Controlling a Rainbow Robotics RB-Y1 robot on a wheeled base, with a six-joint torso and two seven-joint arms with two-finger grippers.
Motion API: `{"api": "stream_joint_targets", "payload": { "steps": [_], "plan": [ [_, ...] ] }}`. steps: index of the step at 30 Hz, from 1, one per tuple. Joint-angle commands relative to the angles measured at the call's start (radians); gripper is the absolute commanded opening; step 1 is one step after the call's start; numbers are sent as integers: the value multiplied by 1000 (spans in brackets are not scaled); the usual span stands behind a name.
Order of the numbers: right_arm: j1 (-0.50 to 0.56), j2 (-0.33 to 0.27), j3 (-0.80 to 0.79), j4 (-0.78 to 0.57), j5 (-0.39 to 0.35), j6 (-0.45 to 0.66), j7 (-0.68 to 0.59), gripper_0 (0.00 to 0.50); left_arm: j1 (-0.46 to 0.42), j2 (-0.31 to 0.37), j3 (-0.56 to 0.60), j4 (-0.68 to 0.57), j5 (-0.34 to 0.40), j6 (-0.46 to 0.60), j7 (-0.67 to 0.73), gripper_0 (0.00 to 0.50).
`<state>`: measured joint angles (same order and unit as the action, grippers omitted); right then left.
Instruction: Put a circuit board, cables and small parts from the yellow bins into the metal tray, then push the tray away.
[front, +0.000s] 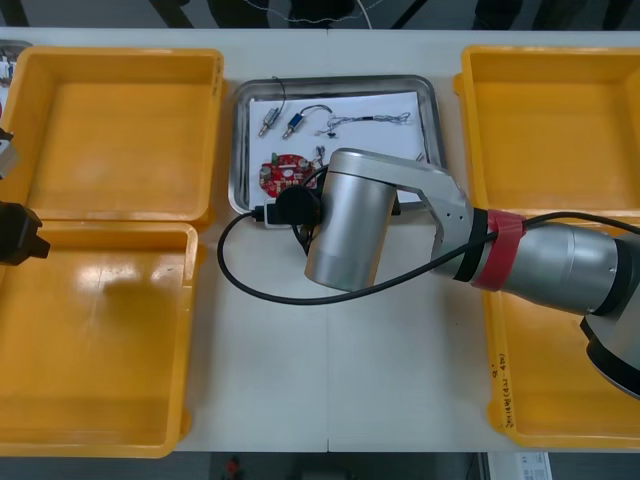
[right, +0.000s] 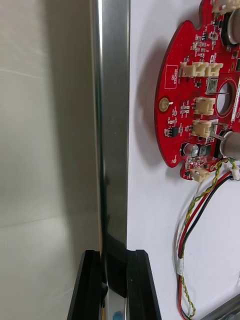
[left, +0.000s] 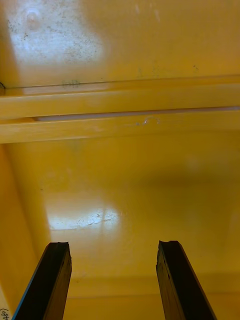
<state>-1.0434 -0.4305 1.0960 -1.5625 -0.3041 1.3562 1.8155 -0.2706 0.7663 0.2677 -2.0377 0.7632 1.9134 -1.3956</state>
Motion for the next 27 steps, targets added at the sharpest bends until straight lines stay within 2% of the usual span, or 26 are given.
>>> {"api": "stream_joint_targets", "payload": {
  "steps": [1,15,27],
  "plan": [
    [-75,21,4,39,-9,-42,-24,0,16,36,18,-32,7,6,38,500],
    [-141,59,-62,188,-13,-83,10,0,16,36,18,-32,7,6,38,500],
    [-150,59,-73,266,-20,-213,18,0,16,36,18,-32,7,6,38,500]
  ]
}}
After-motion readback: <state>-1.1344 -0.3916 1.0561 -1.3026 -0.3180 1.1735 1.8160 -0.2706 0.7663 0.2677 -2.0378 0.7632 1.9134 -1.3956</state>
